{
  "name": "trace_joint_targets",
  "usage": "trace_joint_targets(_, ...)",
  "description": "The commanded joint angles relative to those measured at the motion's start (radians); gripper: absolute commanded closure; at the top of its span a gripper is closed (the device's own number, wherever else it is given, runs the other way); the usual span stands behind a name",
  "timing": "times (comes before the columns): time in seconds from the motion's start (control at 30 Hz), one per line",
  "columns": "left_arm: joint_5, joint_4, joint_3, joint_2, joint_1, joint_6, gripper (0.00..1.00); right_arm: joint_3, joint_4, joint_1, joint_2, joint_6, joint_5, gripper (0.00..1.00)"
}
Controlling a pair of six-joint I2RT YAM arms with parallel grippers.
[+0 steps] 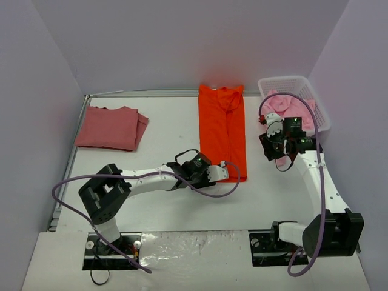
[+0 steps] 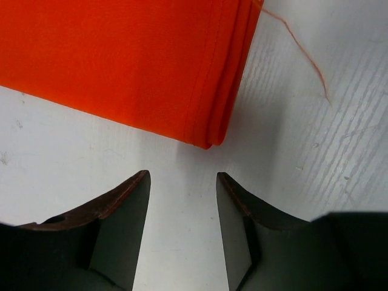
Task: Fold and stack the t-shirts
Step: Grab the bottom of the folded rectangular tshirt with both arms
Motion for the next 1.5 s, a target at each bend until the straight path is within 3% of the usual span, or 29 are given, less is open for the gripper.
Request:
trace_joint_targets(0.0, 0.009, 0.055, 0.009, -0.034, -0.002, -0.077, 0.53, -0.007, 0.005, -0.008, 0.046, 0.017, -0.055, 0.63)
trace_joint_targets(0.07, 0.020, 0.041, 0.020, -0.036, 0.006, -0.126, 0.53, 0.000, 0.003, -0.008, 0.092, 0.025, -0.073, 0.63)
trace_joint_targets(0.2, 0.161, -0.043, 0.070, -0.040, 0.127, -0.243, 0.53, 0.037, -0.027, -0.008, 0.175, 0.031, -0.170, 0.59)
trace_joint_targets(0.4, 0.534, -0.217, 0.163, -0.031, 0.311, -0.424, 0.52, 0.111, -0.159, -0.008, 0.393, 0.005, -0.324, 0.56)
trace_joint_targets(0.53, 0.755, -0.169, 0.155, -0.002, 0.385, -0.548, 0.52, 0.115, -0.199, -0.008, 0.479, -0.003, -0.398, 0.56)
trace_joint_targets(0.67, 0.903, 0.032, 0.089, 0.012, 0.400, -0.704, 0.50, 0.138, -0.221, -0.037, 0.526, -0.003, -0.395, 0.57)
trace_joint_targets(0.77, 0.948, 0.206, 0.005, 0.018, 0.399, -0.823, 0.47, 0.155, -0.256, -0.046, 0.548, -0.020, -0.411, 0.56)
trace_joint_targets(1.07, 0.991, 0.478, -0.081, 0.165, 0.403, -1.027, 0.41, 0.166, -0.256, -0.050, 0.617, 0.000, -0.473, 0.56)
trace_joint_targets(1.23, 0.995, 0.576, -0.092, 0.217, 0.420, -1.098, 0.41, 0.160, -0.253, -0.051, 0.677, -0.001, -0.498, 0.59)
trace_joint_targets(1.47, 1.008, 0.573, -0.069, 0.282, 0.426, -1.121, 0.45, 0.138, -0.224, -0.050, 0.708, 0.008, -0.503, 0.60)
